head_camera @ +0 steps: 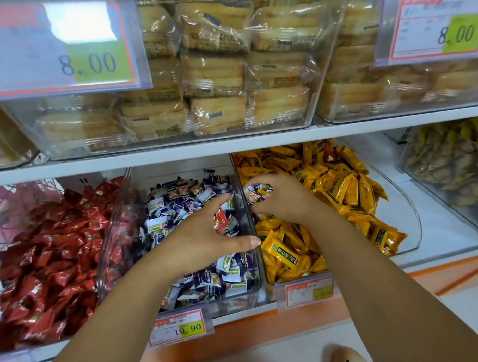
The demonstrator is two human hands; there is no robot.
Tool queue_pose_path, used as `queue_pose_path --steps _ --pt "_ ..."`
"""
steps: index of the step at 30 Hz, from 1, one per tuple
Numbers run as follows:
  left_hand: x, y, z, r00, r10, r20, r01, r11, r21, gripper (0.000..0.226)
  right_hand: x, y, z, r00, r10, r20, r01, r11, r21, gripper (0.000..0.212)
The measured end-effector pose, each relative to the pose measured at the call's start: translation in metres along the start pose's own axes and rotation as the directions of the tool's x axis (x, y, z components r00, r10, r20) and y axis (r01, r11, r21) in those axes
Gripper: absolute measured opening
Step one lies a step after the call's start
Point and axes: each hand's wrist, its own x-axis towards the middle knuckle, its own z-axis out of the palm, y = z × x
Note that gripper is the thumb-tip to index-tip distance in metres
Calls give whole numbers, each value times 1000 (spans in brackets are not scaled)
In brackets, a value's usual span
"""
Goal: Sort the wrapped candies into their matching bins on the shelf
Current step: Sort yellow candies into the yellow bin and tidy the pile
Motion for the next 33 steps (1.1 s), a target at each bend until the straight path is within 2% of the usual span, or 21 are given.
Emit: queue_pose_path --steps 3,7,9,15,18,20,27,33 --pt "-1 2 0 999 30 -29 -32 997 -73 86 -9 -2 -11 999 -14 -34 18 992 127 41" --pt "1 8 1 963 123 -239 -157 979 -129 59 -24 -2 -28 996 -42 -80 58 978 200 37" --pt "4 15 5 937 178 -302 -220 969 -114 54 -30 -3 -34 994 -45 -99 66 974 216 38" --pt "18 39 20 932 273 -238 -300 950 -86 65 -50 -7 -40 991 -124 -41 130 960 247 41" --pt "25 44 25 934 274 -231 -298 952 -74 40 -53 -2 -38 986 -165 -35 169 960 223 43" --pt "27 46 26 934 278 -226 -296 954 -49 30 -54 2 -38 989 -146 -40 151 958 245 42" --pt "34 43 27 930 258 -261 -266 964 4 33 -61 4 -39 996 -58 -64 72 967 246 48" --pt "35 35 22 927 209 -310 -247 965 -87 12 -62 9 -47 990 48 -131 -4 948 319 50"
